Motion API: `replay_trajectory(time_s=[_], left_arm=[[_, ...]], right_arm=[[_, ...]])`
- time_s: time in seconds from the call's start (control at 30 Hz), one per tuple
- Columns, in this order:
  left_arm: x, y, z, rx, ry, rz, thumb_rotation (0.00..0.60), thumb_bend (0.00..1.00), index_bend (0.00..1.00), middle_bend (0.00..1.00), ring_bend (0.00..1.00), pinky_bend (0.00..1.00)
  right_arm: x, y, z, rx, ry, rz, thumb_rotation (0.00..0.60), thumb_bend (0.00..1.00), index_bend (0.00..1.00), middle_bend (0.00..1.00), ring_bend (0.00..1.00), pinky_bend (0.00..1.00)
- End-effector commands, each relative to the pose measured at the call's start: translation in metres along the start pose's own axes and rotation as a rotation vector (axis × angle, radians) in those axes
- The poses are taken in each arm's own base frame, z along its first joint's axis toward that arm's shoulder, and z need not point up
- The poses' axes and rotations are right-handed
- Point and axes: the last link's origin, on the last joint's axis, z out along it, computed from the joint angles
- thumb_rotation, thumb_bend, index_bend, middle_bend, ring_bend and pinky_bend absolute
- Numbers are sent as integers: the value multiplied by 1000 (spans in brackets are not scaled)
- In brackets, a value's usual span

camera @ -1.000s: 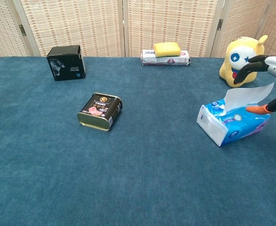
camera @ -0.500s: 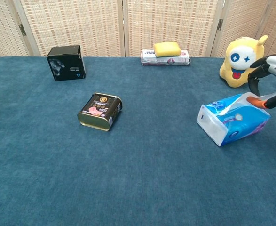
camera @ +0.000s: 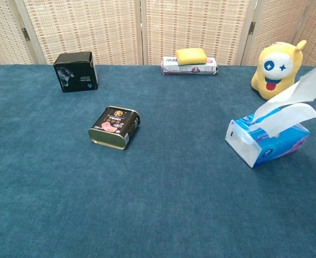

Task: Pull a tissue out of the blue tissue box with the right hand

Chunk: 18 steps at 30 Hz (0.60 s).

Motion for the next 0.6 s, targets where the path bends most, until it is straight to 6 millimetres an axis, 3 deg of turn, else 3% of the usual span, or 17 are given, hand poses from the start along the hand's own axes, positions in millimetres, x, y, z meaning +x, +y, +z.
replay_trajectory(time_s=[0.03, 0.3, 0.5, 0.6], left_arm=[[0, 1, 0, -1, 1, 2, 600, 222, 0, 0, 0, 135], [0, 2, -2, -5, 1, 4, 600, 221, 0, 0, 0, 135], [-1, 3, -2, -9, -2, 5, 600, 221, 0, 0, 0, 135], [-1, 3, -2, -9, 0, 5, 600, 221, 0, 0, 0, 135]], right_arm=[[15, -5, -52, 91, 24, 19, 600, 486, 698, 555, 132, 0], [-13, 1, -86, 97, -87, -39, 600, 480, 699, 546, 132, 0], [-36, 15, -87, 48, -180, -68, 600, 476, 699, 529, 132, 0], [-37, 16, -87, 40, -191, -84, 600, 447, 631, 433, 106, 0]])
